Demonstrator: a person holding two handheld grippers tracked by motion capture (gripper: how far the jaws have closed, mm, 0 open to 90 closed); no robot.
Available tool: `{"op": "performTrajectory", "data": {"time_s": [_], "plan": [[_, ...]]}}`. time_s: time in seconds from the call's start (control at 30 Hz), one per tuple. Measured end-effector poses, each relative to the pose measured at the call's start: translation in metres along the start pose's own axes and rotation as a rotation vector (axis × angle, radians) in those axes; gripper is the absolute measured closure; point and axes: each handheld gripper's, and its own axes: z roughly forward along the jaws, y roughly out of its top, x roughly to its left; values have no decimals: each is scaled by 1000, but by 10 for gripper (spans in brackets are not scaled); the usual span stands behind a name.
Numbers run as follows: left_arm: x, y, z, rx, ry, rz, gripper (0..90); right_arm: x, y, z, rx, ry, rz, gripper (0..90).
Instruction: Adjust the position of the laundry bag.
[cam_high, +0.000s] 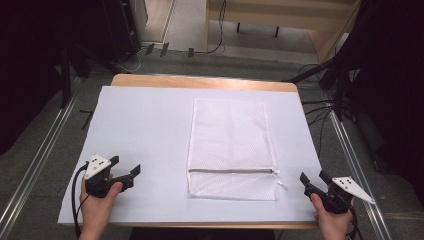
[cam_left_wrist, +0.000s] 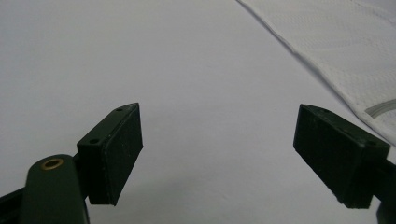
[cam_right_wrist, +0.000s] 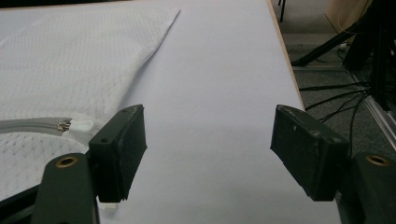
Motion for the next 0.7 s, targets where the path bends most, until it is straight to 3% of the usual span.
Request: {"op": "performTrajectory", "data": {"time_s": [0.07,0.2,0.23,0.27,0.3,0.47,0.7], "plan": [[-10,3,8,10,-32,9,165,2,0,1,5,-3,0,308],[-24,9,22,45,-38,25,173,3,1,0,-3,8,10,343],[-33,13,29,64,-40,30,209,4,2,0,8,12,17,360],[-33,13,29,64,-40,30,223,5,2,0,12,17,20,363],[-43,18,36,73,-62,39,234,7,2,0,11,22,30,370],[-68,33,57,85,-99,80,287,15,3,-1,-2,9,15,419],[-90,45,85,115,-142,107,346,21,3,2,11,50,-7,428]]}}
